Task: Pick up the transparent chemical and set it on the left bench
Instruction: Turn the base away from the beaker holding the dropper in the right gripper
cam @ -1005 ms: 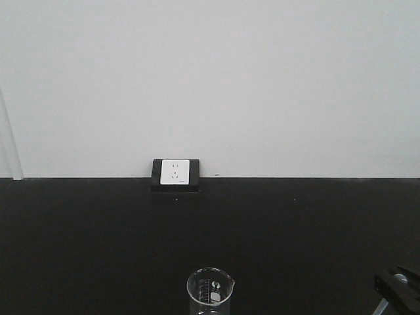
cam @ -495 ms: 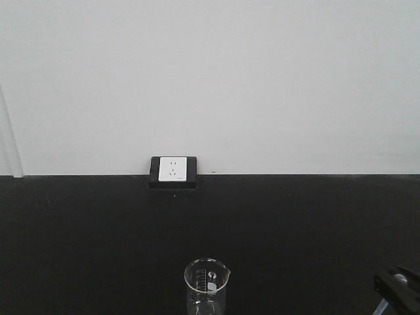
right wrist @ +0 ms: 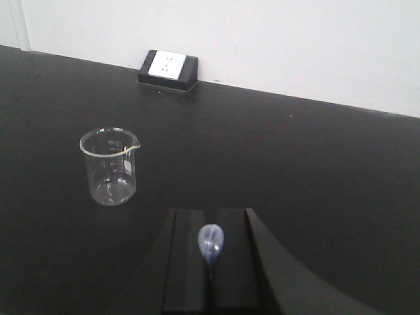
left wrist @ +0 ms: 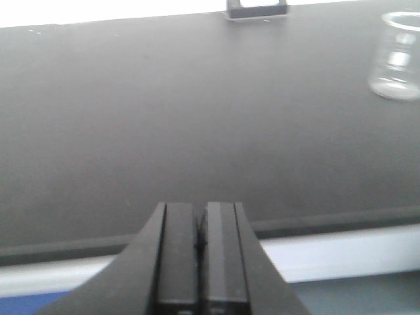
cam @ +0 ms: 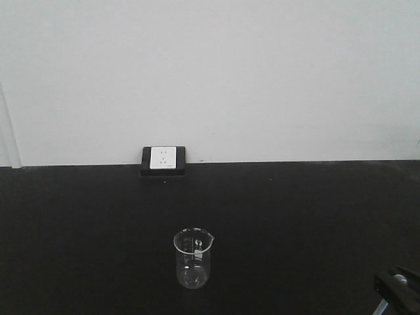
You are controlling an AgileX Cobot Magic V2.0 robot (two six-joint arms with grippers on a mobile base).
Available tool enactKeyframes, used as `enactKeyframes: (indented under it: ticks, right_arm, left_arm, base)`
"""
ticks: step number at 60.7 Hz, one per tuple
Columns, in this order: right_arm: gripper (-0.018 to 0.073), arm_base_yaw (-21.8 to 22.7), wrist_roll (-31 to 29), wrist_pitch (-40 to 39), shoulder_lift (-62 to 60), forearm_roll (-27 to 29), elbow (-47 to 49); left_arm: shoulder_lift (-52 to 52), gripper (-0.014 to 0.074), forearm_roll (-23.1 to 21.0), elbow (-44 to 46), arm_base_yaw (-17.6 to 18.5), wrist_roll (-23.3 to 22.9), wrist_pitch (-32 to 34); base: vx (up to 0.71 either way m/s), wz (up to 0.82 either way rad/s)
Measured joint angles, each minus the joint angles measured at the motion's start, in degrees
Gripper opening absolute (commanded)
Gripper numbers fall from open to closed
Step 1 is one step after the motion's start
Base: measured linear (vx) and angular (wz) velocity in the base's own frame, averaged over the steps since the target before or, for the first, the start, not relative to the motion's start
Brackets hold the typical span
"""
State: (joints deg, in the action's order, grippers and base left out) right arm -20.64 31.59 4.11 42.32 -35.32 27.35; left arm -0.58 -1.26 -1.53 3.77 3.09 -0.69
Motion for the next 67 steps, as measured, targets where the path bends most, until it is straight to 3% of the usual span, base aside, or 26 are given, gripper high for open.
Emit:
enactKeyframes:
  ticks: [32,67]
  right_arm:
    - [-0.0003,0.0,0.0,0.1,0.0,0.0,0.0]
    - [-0.0003,0.0,0.0,0.1,0.0,0.0,0.0]
  left_arm:
    - [0.0,-0.0003,0.0,0.0,0.0,0.0,0.0]
    - [0.0,-0.0003,0.0,0.0,0.0,0.0,0.0]
  base:
    - [-0.30,-0.07]
    - [-0.35,0.21]
